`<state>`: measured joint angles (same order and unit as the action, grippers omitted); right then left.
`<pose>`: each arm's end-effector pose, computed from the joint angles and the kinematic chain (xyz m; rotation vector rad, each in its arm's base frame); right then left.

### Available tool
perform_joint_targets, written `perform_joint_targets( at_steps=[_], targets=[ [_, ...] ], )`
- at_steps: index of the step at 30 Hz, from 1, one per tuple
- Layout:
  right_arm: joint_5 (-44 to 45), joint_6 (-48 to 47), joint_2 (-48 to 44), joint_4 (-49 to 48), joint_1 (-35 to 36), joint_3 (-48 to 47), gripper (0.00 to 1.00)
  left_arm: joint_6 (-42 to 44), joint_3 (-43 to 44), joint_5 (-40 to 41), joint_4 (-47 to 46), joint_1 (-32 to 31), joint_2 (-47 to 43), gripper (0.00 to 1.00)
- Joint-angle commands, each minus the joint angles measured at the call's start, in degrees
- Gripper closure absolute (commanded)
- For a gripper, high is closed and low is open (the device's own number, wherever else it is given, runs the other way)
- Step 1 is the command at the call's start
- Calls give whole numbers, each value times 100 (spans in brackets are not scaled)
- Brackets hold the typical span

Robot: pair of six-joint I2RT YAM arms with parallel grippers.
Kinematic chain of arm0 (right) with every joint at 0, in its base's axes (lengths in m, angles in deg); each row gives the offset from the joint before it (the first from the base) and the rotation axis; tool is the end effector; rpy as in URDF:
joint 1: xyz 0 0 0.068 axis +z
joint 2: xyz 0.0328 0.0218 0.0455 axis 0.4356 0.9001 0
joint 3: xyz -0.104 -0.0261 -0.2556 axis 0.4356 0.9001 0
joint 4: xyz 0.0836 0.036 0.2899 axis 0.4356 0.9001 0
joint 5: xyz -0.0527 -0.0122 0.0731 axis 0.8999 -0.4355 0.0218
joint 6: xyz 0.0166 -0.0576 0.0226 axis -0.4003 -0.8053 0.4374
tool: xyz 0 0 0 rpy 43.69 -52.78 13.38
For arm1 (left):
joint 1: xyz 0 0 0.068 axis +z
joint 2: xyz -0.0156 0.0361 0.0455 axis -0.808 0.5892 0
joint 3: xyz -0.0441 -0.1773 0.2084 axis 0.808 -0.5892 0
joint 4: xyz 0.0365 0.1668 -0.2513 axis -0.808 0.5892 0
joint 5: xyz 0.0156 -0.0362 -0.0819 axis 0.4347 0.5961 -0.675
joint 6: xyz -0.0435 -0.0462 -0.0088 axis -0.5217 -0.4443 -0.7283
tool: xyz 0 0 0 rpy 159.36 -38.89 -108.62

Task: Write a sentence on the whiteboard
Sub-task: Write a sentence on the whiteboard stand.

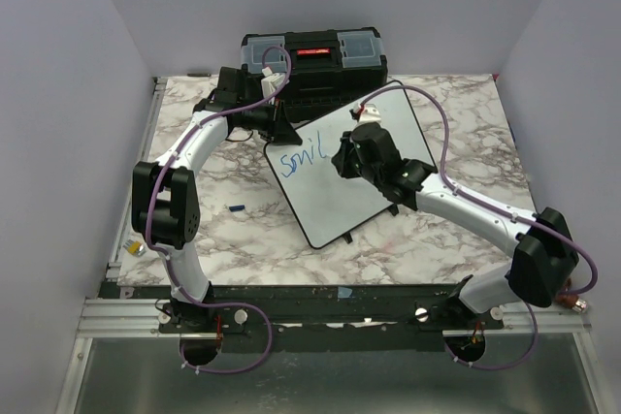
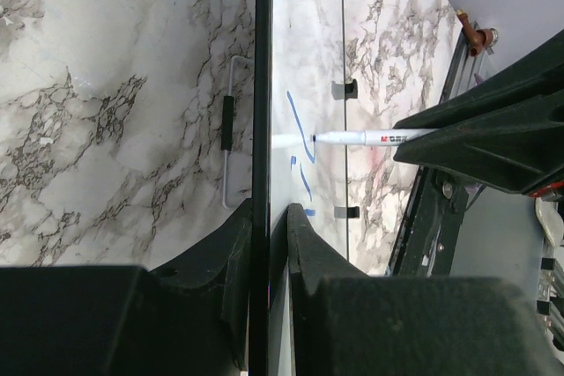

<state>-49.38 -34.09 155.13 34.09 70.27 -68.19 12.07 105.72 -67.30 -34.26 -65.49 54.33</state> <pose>0.2842 0.2611 0.2754 -0.1668 2.1029 0.4907 0.4353 -0.1324 0.2648 0.6708 2.1428 -1.3102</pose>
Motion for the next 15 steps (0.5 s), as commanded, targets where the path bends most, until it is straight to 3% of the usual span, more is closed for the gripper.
perform_joint_targets(
  at_steps=[1, 15],
  targets=[
    [481, -226, 197, 197, -6, -353, 99, 497, -42, 327, -437, -37, -242, 100],
    [729, -558, 67, 279, -4, -998, 99, 523, -36, 390, -403, -31, -255, 100]
  ],
)
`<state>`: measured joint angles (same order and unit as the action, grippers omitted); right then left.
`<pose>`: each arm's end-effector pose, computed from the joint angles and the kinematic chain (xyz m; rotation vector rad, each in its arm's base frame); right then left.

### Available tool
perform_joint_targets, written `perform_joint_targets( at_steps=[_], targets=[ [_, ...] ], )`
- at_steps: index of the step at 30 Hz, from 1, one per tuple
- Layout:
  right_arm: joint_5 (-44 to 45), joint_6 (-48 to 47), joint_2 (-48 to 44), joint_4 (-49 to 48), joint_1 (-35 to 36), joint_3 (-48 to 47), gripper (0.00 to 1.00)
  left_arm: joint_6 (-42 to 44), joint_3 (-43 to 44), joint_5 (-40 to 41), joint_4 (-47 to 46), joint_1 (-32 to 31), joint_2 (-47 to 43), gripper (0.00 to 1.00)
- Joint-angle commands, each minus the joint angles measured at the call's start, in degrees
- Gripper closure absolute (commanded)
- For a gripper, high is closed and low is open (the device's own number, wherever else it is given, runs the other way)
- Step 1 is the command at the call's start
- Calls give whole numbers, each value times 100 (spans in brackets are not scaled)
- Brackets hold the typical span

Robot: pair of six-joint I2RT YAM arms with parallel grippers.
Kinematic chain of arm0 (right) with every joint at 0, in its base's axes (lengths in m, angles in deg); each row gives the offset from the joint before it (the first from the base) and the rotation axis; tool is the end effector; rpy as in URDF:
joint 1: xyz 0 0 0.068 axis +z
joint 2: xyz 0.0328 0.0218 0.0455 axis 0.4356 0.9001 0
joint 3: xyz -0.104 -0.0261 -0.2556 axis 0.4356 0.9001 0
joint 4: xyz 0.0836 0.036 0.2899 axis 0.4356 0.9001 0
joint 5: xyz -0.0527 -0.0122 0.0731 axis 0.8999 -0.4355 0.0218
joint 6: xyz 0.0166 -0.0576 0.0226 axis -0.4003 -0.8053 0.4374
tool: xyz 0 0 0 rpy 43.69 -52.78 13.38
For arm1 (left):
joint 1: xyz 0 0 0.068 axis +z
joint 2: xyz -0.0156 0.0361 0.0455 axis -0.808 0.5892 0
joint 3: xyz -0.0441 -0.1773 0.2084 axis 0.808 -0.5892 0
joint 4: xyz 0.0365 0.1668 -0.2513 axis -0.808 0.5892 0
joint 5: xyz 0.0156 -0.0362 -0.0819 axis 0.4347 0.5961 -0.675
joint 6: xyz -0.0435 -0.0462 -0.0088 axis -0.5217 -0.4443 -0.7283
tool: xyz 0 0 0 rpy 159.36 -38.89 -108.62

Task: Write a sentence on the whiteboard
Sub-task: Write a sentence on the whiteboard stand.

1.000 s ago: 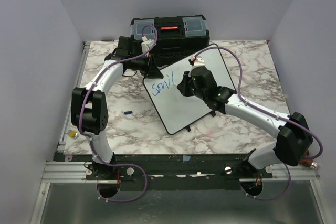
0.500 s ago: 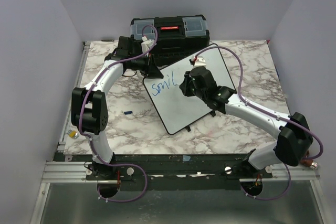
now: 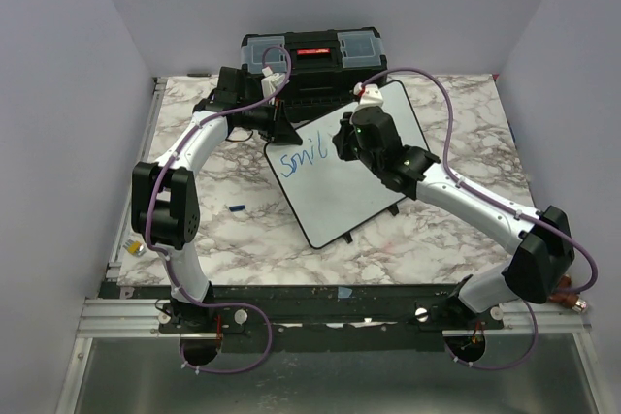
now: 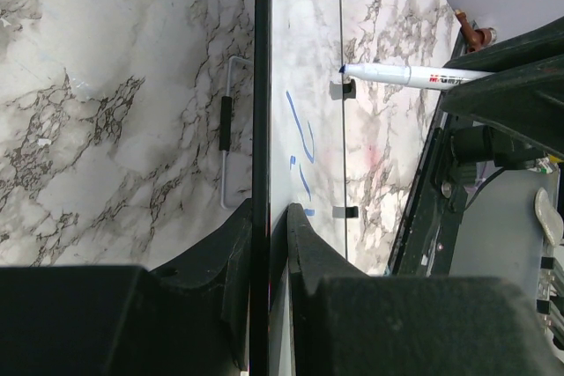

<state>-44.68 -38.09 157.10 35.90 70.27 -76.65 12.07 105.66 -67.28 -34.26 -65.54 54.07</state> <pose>0.2982 0.2694 0.3191 -0.1613 2.0004 0.4192 0.4344 -0.1326 0.2663 0.6731 2.1396 -1.3089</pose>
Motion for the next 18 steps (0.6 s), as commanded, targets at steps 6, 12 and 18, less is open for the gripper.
perform_joint_targets(
  at_steps=[6, 12, 18],
  targets=[
    [188, -122, -141, 77, -15, 64, 99, 558, -97, 390, -445, -25, -291, 100],
    [-34, -26, -65, 60, -27, 205, 99, 575, -427, 362, -797, -23, -521, 95],
    [-160, 25, -37, 9, -32, 286, 99, 619, -486, 414, -825, -31, -565, 97]
  ],
)
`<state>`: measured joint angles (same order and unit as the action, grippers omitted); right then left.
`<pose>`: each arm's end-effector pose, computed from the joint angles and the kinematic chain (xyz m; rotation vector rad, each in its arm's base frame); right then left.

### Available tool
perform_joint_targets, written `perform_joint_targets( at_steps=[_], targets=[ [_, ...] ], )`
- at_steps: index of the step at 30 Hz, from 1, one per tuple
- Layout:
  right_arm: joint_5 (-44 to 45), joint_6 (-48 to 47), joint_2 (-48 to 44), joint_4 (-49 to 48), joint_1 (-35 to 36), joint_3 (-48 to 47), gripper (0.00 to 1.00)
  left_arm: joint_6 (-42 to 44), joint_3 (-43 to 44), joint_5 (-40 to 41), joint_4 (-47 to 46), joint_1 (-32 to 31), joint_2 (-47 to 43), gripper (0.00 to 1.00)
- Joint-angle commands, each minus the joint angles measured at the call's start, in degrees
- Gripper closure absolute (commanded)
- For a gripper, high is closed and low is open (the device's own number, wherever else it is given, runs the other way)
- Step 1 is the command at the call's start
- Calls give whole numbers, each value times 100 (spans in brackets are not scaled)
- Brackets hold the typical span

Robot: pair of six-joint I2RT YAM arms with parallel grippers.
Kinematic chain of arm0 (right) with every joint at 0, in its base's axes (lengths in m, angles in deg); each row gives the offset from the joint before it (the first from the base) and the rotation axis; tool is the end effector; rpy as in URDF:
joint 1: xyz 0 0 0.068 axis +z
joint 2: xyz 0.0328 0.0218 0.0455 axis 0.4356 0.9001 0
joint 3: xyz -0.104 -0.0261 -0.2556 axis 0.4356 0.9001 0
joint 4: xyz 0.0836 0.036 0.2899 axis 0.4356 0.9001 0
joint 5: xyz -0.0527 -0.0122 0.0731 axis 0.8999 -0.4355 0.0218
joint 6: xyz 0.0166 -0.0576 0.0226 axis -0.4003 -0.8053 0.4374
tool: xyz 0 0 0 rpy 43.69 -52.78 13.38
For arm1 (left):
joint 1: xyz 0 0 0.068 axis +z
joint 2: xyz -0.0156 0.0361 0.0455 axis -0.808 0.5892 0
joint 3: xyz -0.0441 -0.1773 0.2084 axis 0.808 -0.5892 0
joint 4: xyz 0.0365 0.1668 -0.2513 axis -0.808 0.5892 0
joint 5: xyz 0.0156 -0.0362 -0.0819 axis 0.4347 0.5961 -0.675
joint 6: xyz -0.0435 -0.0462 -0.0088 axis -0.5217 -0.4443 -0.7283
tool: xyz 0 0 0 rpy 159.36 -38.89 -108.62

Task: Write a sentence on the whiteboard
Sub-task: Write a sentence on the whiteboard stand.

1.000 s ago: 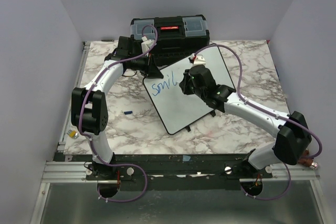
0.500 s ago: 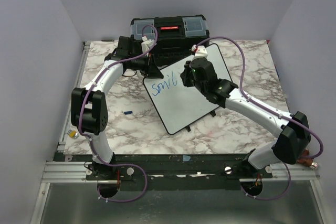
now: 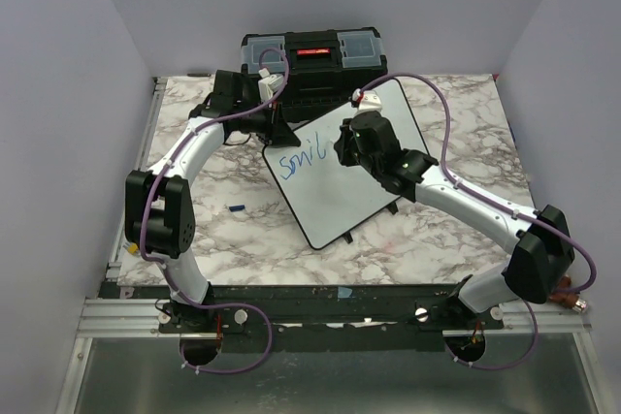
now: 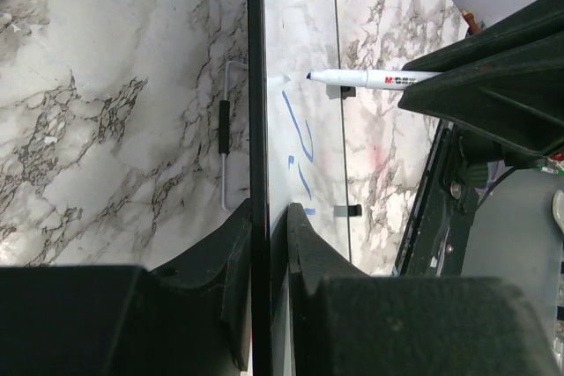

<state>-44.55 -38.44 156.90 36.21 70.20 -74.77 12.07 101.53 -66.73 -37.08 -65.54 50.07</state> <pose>0.2962 0.2667 0.3066 -0.1755 2.0290 0.3921 0.4201 -0.1294 0.2729 0.6884 2.1002 -1.2797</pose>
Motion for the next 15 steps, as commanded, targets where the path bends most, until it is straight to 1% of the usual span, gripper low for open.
perform_joint_targets(
  at_steps=[1, 3, 15],
  targets=[
    [-209, 63, -17, -32, -26, 109, 99, 624, -72, 348, -543, -29, -160, 98],
    [-254, 61, -25, -64, -26, 109, 99, 629, -72, 322, -550, -31, -160, 100],
    [-313, 72, 95, -142, -35, 140, 99, 524, 207, 278, -350, -27, 69, 100]
  ],
)
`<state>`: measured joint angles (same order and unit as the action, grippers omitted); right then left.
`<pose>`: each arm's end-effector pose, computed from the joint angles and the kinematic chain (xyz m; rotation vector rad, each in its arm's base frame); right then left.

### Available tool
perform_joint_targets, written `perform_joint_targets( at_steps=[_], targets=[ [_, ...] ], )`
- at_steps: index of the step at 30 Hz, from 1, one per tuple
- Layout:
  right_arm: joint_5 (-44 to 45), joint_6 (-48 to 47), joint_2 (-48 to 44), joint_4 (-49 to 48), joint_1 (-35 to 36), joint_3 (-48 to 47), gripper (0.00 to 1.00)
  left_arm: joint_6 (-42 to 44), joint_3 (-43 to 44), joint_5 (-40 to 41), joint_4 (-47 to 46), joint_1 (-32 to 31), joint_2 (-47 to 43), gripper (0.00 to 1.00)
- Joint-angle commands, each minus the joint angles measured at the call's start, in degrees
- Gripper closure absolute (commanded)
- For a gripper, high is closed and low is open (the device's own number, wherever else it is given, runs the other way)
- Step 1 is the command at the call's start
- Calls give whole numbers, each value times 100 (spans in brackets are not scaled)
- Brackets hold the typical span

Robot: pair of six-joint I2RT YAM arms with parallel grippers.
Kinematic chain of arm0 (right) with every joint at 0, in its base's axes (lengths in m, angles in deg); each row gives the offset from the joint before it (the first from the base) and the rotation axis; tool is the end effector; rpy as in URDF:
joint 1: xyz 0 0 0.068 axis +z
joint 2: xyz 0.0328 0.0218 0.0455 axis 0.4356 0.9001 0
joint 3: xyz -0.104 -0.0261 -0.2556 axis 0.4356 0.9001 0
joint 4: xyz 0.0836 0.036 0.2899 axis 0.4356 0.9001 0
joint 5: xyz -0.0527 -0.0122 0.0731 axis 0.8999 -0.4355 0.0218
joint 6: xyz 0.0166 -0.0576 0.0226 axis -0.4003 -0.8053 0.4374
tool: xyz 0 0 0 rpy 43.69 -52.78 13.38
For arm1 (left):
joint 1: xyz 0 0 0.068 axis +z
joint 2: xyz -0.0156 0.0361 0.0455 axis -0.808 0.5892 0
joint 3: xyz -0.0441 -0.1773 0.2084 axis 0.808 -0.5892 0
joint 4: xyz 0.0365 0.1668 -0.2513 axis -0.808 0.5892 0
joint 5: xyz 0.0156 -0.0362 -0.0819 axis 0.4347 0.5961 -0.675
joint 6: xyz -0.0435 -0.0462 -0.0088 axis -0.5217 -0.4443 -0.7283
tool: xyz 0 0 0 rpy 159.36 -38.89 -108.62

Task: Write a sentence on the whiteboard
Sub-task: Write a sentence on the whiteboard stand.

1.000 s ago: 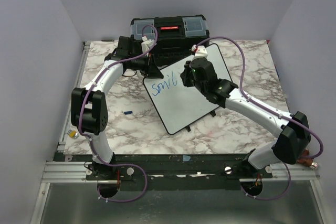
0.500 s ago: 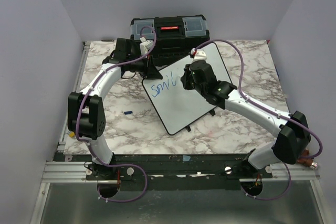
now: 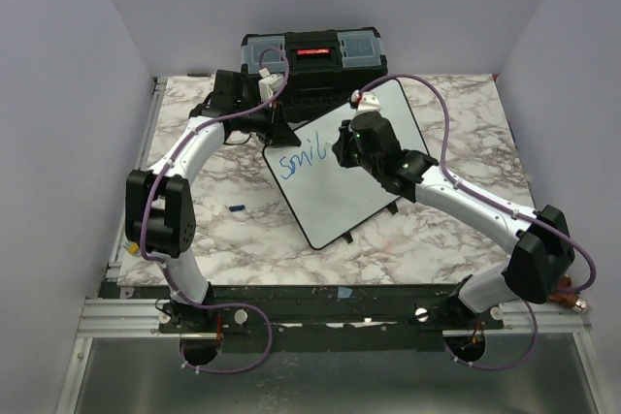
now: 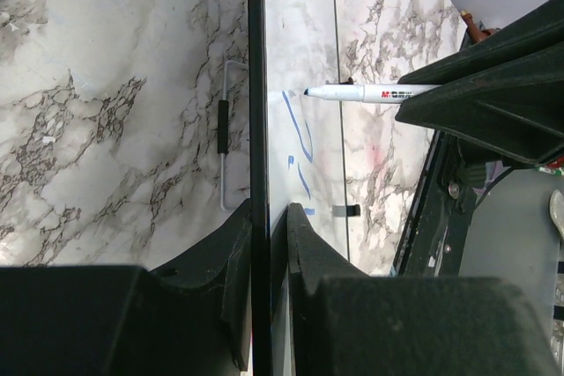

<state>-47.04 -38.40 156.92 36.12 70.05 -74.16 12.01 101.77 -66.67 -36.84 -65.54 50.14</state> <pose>0.2955 0.2673 0.3020 -0.2035 2.0469 0.4262 0.4204 -0.1294 0.2736 0.6864 2.1025 -1.2795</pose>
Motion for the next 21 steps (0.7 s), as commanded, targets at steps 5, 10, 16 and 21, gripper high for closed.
perform_joint_targets(
  at_steps=[5, 10, 16, 21],
  targets=[
    [-9, 64, 134, -147, -38, 135, 99, 512, 209, 265, -373, -26, 79, 100],
    [134, 67, 120, -133, -85, 171, 99, 503, 221, 266, -349, -31, 91, 100],
    [356, 28, 89, -61, -118, 111, 99, 492, 234, 274, -348, -26, 108, 100],
    [407, 19, 87, -32, -145, 62, 99, 495, 225, 266, -347, -30, 94, 100]
  ],
)
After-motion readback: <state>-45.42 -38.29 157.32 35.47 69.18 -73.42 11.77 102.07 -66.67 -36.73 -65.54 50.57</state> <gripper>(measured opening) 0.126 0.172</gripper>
